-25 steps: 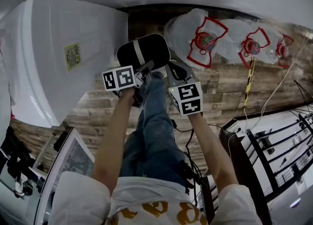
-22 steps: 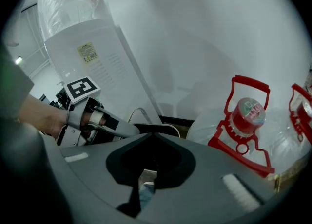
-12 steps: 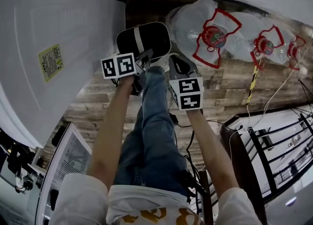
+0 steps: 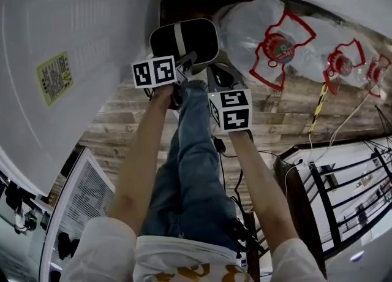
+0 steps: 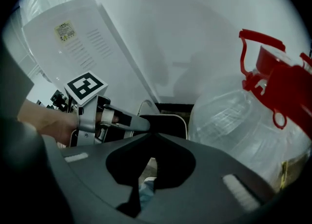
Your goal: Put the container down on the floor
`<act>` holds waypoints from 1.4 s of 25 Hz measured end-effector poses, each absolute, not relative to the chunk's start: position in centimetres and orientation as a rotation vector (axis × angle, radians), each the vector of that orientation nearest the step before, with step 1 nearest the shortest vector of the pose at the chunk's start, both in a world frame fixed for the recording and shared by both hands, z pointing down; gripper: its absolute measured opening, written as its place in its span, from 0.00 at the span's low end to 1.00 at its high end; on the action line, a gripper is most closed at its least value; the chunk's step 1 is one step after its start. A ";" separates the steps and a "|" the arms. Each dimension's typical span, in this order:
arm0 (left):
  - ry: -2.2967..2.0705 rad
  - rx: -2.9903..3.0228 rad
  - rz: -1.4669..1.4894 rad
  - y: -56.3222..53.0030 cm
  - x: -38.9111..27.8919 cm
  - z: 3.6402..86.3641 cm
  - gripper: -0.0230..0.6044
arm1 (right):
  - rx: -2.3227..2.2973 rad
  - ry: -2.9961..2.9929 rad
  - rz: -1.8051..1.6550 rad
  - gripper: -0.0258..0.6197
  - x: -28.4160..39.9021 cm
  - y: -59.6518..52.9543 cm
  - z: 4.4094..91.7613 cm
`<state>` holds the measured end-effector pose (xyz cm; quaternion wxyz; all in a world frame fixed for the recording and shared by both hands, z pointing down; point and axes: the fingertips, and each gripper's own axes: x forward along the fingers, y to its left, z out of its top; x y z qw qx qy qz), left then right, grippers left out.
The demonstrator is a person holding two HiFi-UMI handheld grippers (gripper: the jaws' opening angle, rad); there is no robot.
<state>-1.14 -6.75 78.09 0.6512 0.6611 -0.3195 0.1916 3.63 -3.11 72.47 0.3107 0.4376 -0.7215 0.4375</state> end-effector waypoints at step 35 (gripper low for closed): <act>-1.016 1.489 0.565 -7.5 -5.9 83.5 0.13 | 1.094 -1.913 1.147 0.08 3.1 -4.4 73.6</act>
